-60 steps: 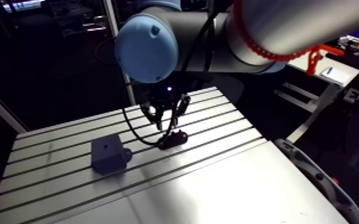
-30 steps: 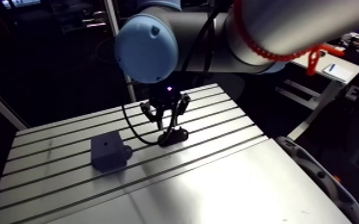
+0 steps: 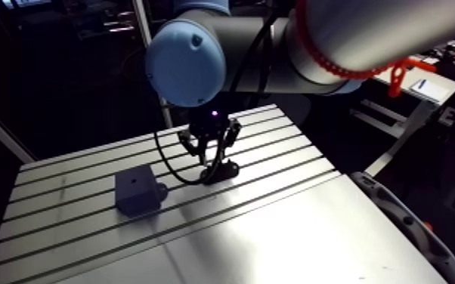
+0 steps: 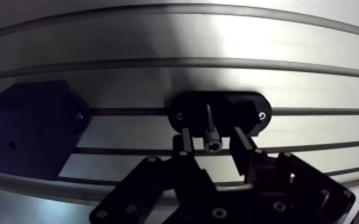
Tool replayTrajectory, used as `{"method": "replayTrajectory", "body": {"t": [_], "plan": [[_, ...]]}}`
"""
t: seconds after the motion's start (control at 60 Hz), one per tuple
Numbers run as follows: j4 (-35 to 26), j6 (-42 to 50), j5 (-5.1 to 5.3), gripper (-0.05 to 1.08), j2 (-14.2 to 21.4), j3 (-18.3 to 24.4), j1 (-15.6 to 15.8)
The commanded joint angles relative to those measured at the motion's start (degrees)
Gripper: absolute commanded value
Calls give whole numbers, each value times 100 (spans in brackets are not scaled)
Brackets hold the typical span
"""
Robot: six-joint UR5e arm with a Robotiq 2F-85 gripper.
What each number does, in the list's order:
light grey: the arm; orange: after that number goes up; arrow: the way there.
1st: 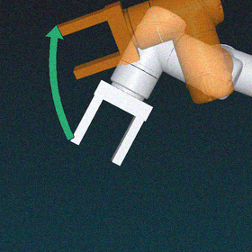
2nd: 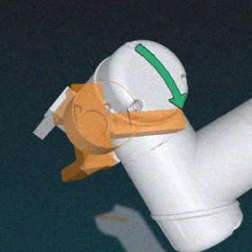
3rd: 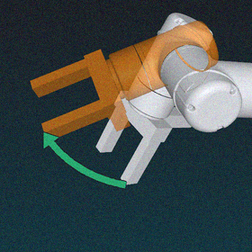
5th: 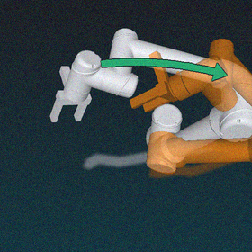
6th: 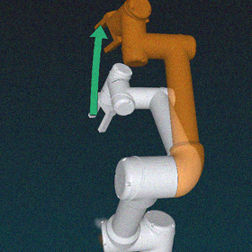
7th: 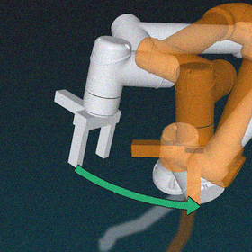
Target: Pick up the M10 bolt and insert it into the hole until fully seated.
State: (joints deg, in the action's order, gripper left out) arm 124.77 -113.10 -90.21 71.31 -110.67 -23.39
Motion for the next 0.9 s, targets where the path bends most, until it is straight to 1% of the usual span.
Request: {"method": "replayTrajectory", "body": {"t": [0.017,0.85,0.9], "plan": [[0,2,-9,55,10,-20,0],[-9,2,-18,55,-33,-20,0],[0,2,-42,55,-50,-20,0]]}}
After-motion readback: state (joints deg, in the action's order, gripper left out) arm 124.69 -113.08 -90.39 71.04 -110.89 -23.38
